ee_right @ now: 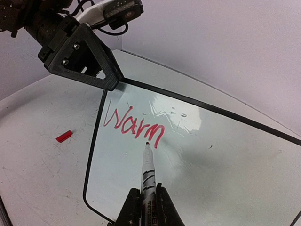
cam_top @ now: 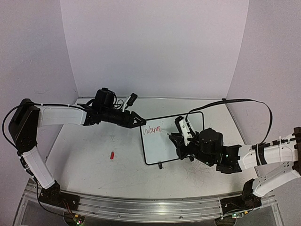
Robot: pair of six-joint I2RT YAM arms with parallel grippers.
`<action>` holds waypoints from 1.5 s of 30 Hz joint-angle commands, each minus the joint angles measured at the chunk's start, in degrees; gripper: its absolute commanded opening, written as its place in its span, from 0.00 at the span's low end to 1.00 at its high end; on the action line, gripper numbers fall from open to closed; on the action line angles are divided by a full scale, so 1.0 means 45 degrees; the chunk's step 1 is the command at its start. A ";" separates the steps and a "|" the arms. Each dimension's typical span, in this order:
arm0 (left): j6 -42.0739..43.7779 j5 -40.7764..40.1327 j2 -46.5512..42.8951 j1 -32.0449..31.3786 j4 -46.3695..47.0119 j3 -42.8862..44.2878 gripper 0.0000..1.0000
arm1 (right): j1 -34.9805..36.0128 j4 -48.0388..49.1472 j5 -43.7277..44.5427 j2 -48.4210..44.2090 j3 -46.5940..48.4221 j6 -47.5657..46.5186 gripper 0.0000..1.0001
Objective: Write a sentence on the whiteboard
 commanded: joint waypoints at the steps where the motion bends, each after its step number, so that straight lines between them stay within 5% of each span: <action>1: 0.0367 0.0295 -0.0548 0.0005 0.0572 -0.0151 0.57 | 0.0150 0.0040 0.0708 0.0308 0.0647 0.0031 0.00; 17: 0.0770 0.0297 -0.0333 0.0004 0.0643 -0.0048 0.39 | 0.0154 0.0134 0.2459 0.1092 0.1519 0.0310 0.00; 45: 0.0862 0.0390 -0.0464 0.0011 0.0639 -0.0027 0.32 | 0.0152 0.0710 0.2702 0.1925 0.1983 -0.0051 0.00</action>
